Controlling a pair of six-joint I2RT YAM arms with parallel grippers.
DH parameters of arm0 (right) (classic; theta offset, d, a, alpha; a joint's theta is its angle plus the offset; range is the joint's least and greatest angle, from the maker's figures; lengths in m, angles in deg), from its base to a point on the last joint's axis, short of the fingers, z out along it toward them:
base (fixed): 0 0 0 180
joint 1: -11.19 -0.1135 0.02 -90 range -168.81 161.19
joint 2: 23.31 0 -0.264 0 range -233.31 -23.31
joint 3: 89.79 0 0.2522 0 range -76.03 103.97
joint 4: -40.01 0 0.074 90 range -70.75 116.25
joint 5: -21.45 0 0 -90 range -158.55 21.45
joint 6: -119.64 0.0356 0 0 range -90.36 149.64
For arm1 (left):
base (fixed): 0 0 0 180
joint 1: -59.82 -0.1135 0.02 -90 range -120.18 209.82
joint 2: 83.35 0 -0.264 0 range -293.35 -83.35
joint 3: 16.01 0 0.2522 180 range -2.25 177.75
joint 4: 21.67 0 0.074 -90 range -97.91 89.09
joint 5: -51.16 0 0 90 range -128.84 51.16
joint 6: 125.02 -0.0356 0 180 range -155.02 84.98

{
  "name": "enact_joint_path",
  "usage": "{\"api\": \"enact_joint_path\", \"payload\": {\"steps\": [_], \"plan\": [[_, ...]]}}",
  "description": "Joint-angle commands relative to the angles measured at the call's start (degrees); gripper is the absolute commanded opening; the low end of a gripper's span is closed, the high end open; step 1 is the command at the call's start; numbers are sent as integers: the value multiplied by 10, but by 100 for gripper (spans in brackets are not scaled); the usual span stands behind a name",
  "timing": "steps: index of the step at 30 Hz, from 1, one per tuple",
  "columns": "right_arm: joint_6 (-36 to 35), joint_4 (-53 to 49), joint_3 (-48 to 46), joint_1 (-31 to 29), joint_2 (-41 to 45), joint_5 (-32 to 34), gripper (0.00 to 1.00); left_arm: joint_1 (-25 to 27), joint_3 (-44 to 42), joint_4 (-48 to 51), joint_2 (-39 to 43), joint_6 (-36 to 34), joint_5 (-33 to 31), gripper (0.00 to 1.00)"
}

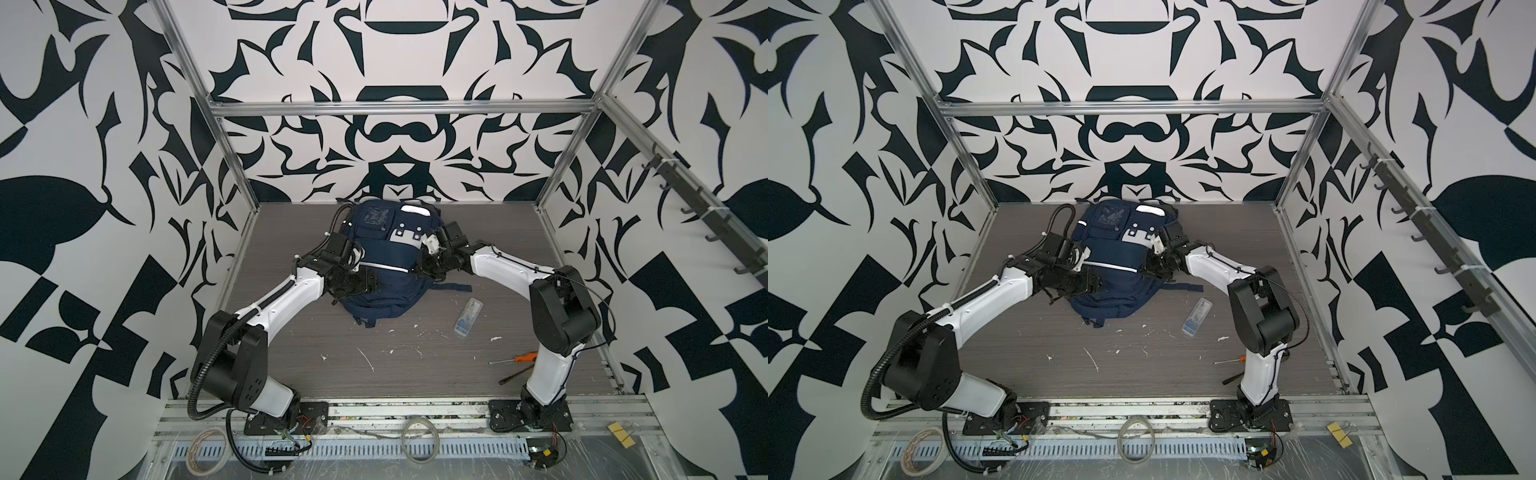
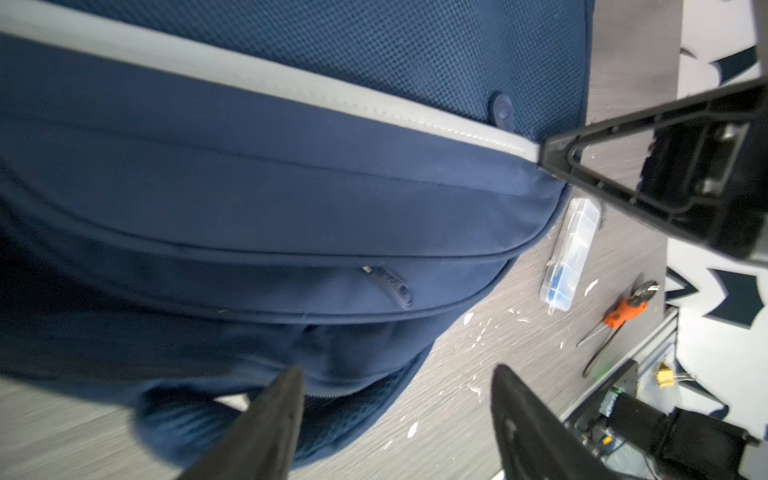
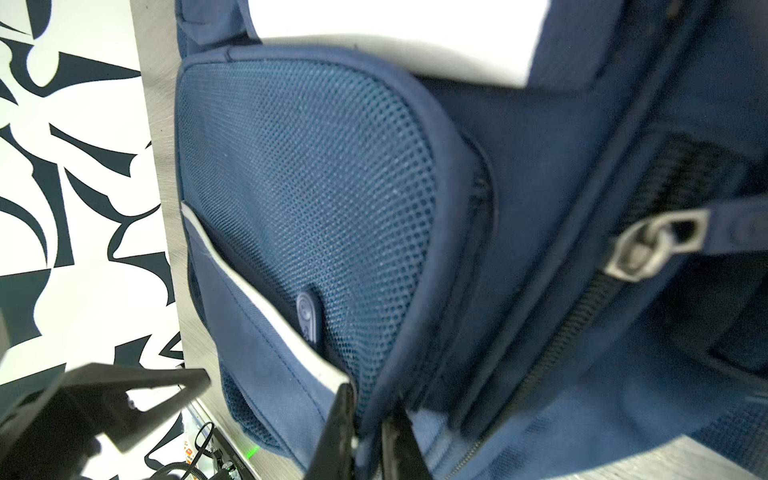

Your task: Pack the student bag

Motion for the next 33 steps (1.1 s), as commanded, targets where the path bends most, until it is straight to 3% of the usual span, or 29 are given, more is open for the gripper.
{"api": "enact_joint_path", "payload": {"steps": [1, 7, 16, 20, 25, 27, 33], "plan": [[-10, -9, 17, -1, 18, 7, 0, 1, -41, -59, 9, 106, -23, 66], [-12, -16, 26, 0, 14, -3, 0, 1, -22, -93, -44, 113, -20, 37], [-13, -17, 33, -1, 8, -7, 0, 5, -28, -116, -52, 128, -13, 35], [-12, -17, 28, 0, 11, -4, 0, 5, -35, -147, -55, 132, 9, 29], [-10, -17, 24, 0, 11, -2, 0, 5, -24, -155, -79, 142, 18, 42], [-9, -15, 24, -1, 12, -2, 0, 5, -14, -137, -90, 141, 16, 42], [-10, -16, 23, 0, 13, -1, 0, 5, -6, -130, -110, 140, 13, 32]]}}
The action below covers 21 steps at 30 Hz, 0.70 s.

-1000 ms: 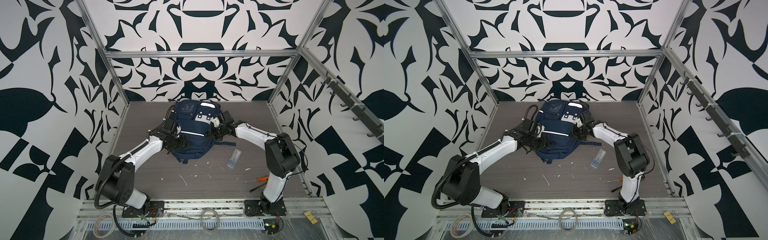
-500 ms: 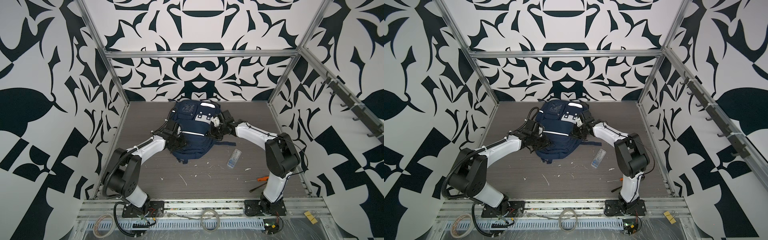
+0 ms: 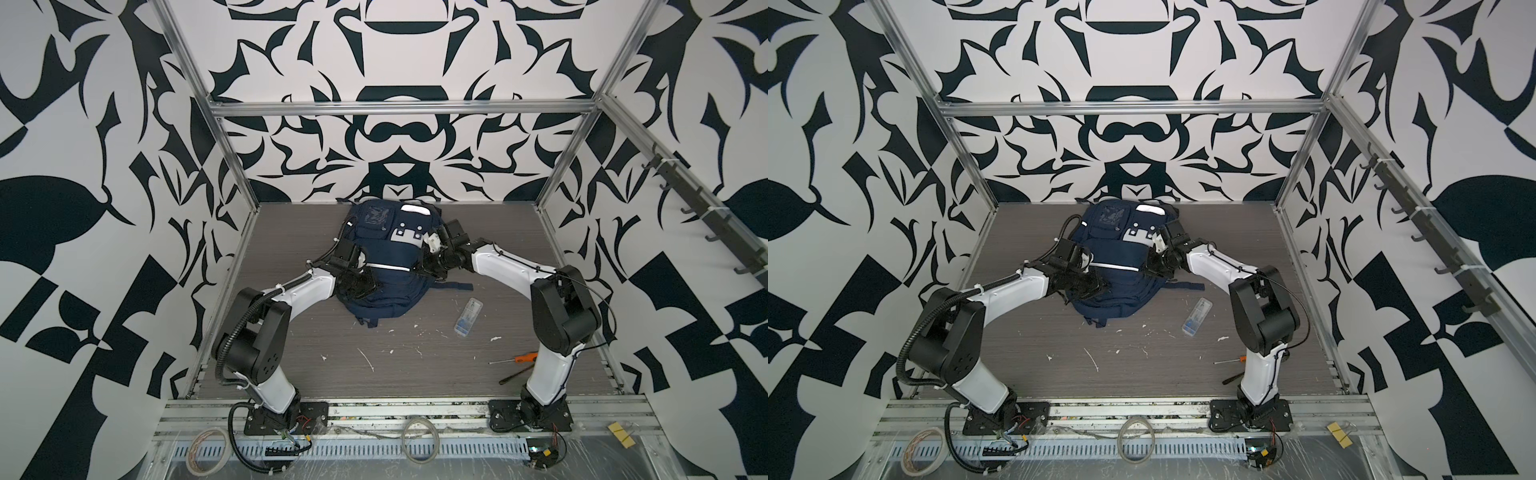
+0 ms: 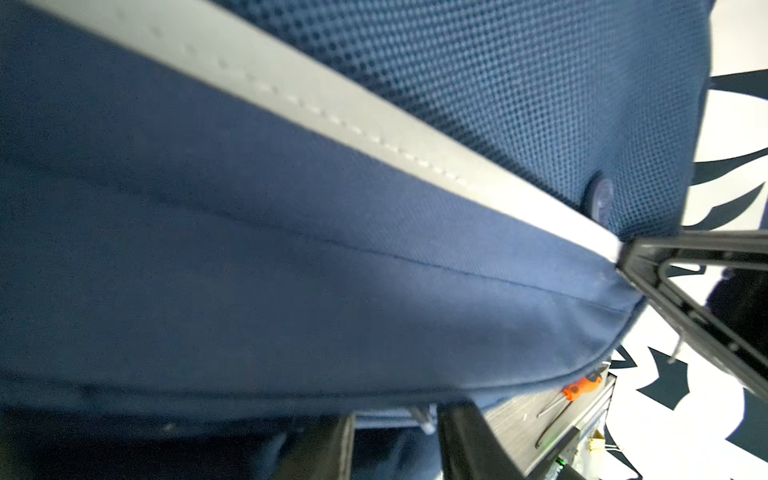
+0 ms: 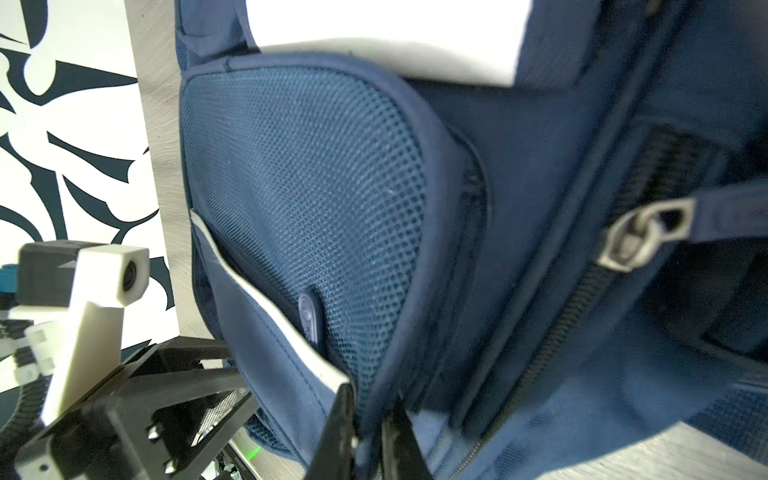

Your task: Pack the student bag

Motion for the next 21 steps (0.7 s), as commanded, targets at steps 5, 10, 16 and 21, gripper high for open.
{"api": "enact_joint_path", "payload": {"steps": [5, 10, 16, 21], "plan": [[-10, 5, 11, -1, 14, -3, 0, 2, 21, 8, -25, -2, -8, 15], [-10, 10, 8, -1, 17, -2, 0, 0, 39, 43, -14, -38, -19, 0], [-7, 7, -12, 10, 26, 4, 0, -32, 50, 156, 19, -125, -83, 0], [-7, 12, -32, 23, 41, 14, 0, -68, 55, 212, 41, -198, -127, 0]]}}
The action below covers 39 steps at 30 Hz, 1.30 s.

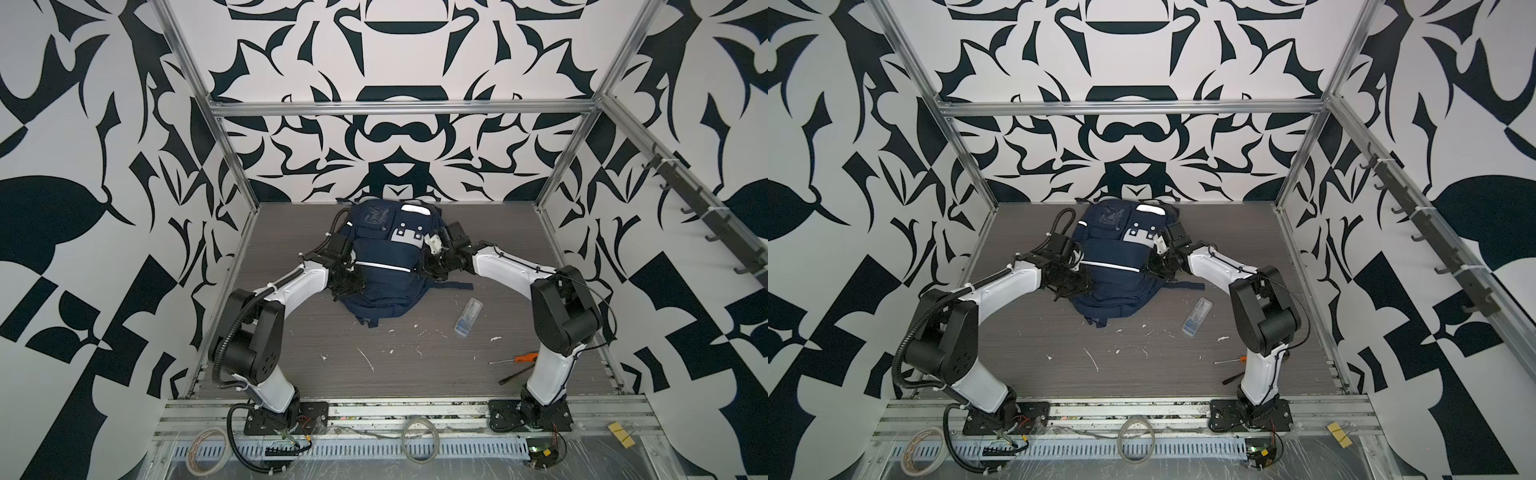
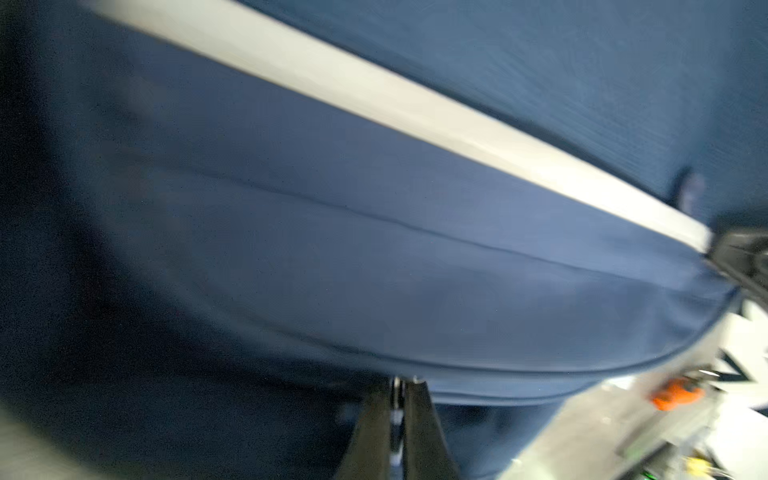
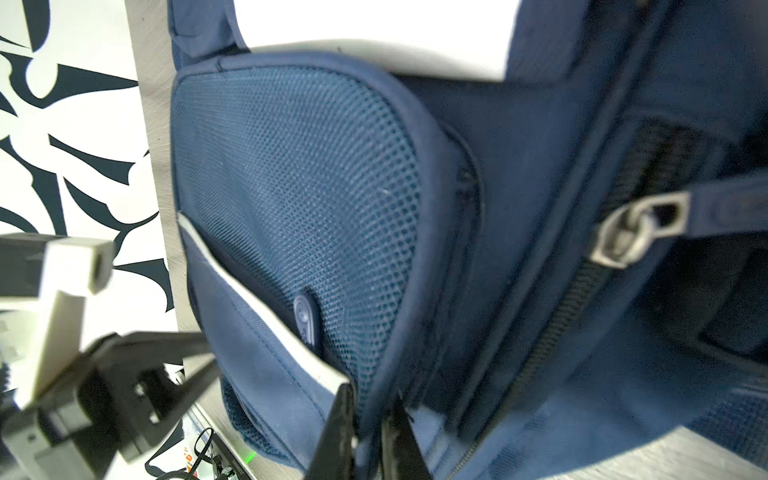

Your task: Pack the student bag

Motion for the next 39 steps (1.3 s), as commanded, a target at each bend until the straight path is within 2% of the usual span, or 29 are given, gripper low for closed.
{"api": "enact_joint_path", "payload": {"steps": [1, 7, 11, 16, 19, 25, 32, 35, 39], "plan": [[-11, -15, -9, 13, 40, 20, 0, -26, 18, 82, 29, -71, -61, 0], [-17, -20, -21, 16, 49, 28, 0, -79, 22, 76, 28, -97, -74, 0], [-23, -31, -26, 16, 53, 37, 0, -106, 57, 71, -4, -122, -79, 0], [-35, -46, -24, 15, 60, 49, 0, -108, 108, 52, -45, -182, -73, 0], [-39, -50, -27, 15, 62, 53, 0, -108, 90, -12, -48, -252, -43, 0], [-70, -80, -26, 15, 68, 80, 0, -109, 128, 15, -77, -329, -58, 0], [-108, -119, 6, 15, 64, 107, 0, -108, 122, 42, -72, -352, -82, 0], [-124, -134, 15, 15, 64, 123, 0, -108, 100, 42, -52, -342, -89, 0], [-138, -143, 12, 21, 58, 135, 0, -98, 128, 102, -47, -296, -116, 0]]}}
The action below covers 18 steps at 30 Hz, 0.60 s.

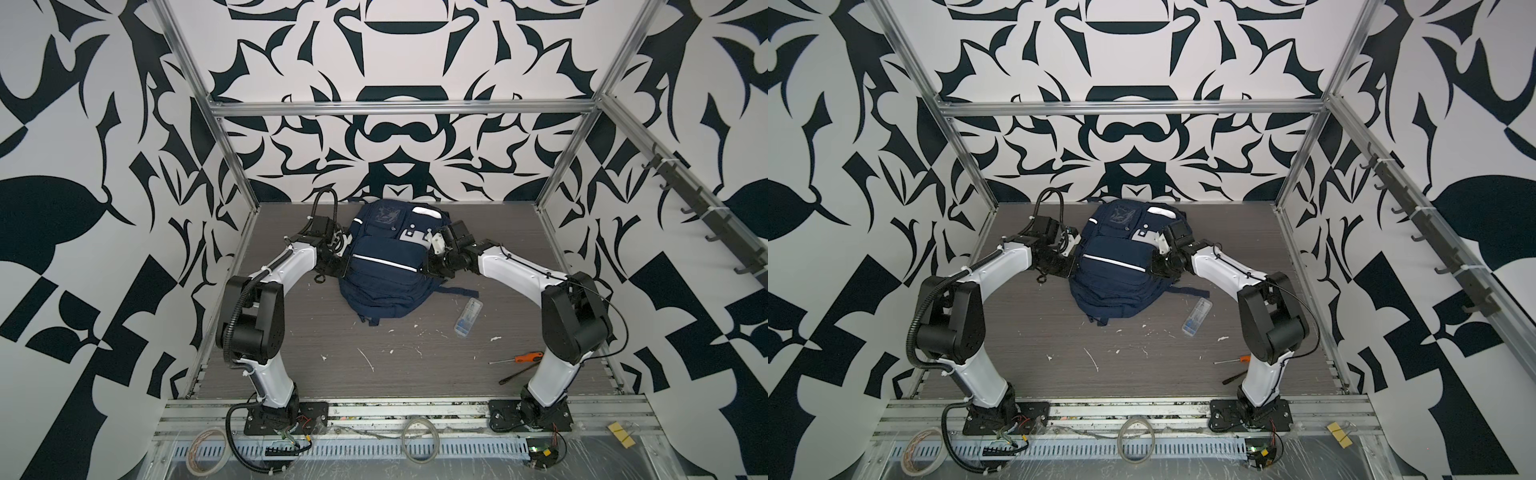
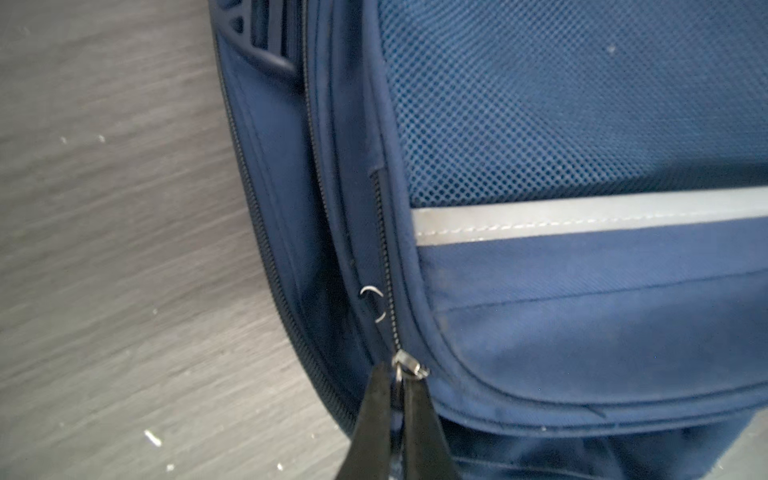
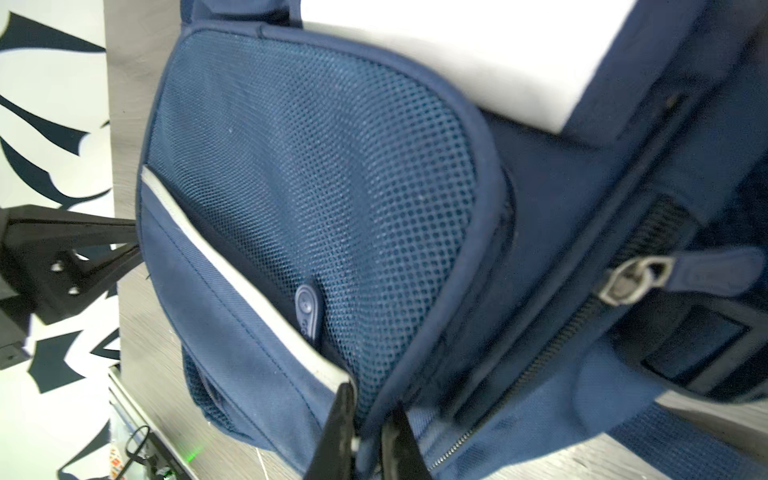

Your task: Pack the student bag

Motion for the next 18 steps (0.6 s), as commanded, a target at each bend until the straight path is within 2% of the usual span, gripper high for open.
{"api": "enact_joint_path", "payload": {"steps": [1, 10, 12, 18], "plan": [[-45, -84, 8, 24, 19, 75, 0, -8, 14, 50, 33, 46, -97, 0], [-93, -107, 56, 28, -3, 68, 0, 100, -44, 84, 106, 85, -120, 0], [-103, -108, 60, 28, -4, 71, 0, 113, -69, 87, 130, 115, -111, 0], [-132, -113, 106, 28, -39, 56, 0, 137, -191, 50, 226, 273, -66, 0]]}}
